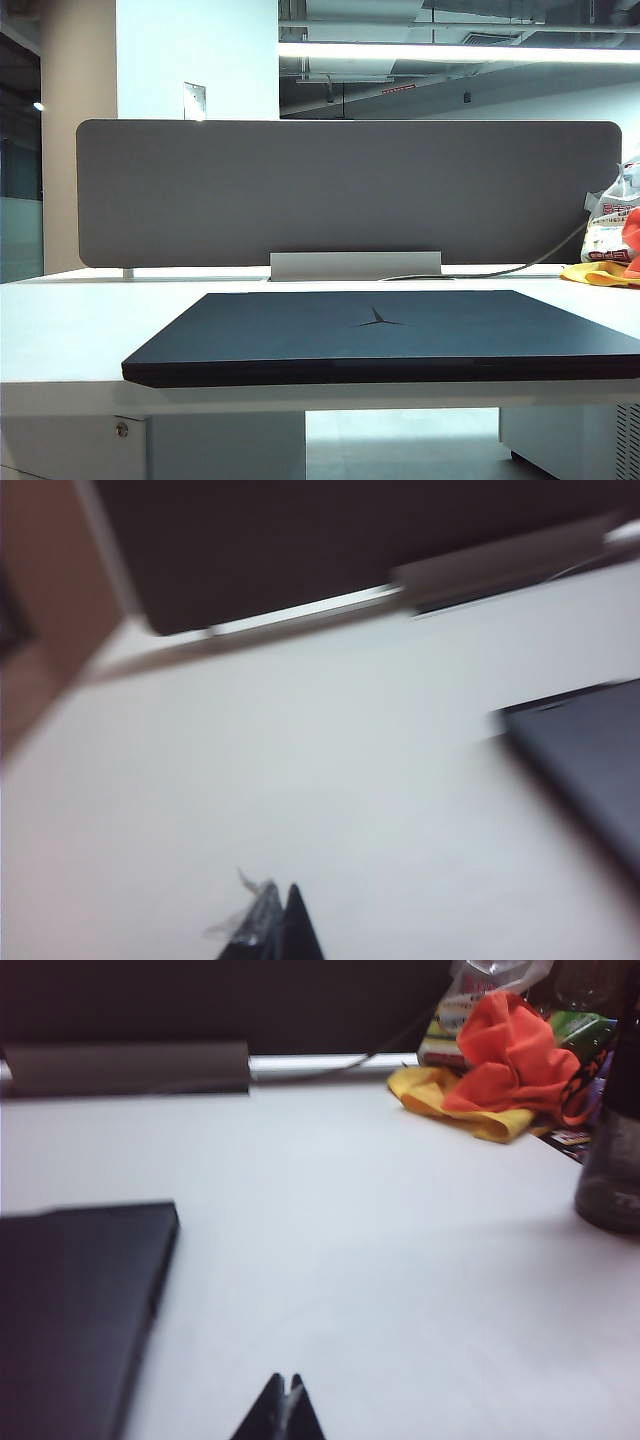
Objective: Open the lid of the laptop and use the keypad to enter the password "123".
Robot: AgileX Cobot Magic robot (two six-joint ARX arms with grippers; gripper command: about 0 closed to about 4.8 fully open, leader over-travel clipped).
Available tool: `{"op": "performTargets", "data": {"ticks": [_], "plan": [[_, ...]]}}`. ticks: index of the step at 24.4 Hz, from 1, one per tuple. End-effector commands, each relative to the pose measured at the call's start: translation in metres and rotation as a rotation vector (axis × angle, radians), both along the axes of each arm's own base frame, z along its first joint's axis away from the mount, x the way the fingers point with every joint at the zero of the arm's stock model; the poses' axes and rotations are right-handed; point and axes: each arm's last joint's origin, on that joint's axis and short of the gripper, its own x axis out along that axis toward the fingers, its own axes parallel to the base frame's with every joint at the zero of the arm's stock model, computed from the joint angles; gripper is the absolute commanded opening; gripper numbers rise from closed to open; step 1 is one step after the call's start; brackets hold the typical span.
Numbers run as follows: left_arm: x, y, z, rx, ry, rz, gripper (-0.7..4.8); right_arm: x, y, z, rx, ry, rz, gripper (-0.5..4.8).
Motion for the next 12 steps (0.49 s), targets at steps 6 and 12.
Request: {"op": "performTargets", "data": {"ticks": [6,12], "plan": [[-0.0011,-0.0057,0.0022,-0.182,0.015,-0.2,-0.06,0.0003,0.0036,0.0028,0.049,-0.038,0.121,-0.05],[-0.0014,-0.0065,0.0024,-0.379,0.061,-0.227,-0.05,0.0002,0.0038,-0.0003,0.14,-0.005,0.124,0.16]]}}
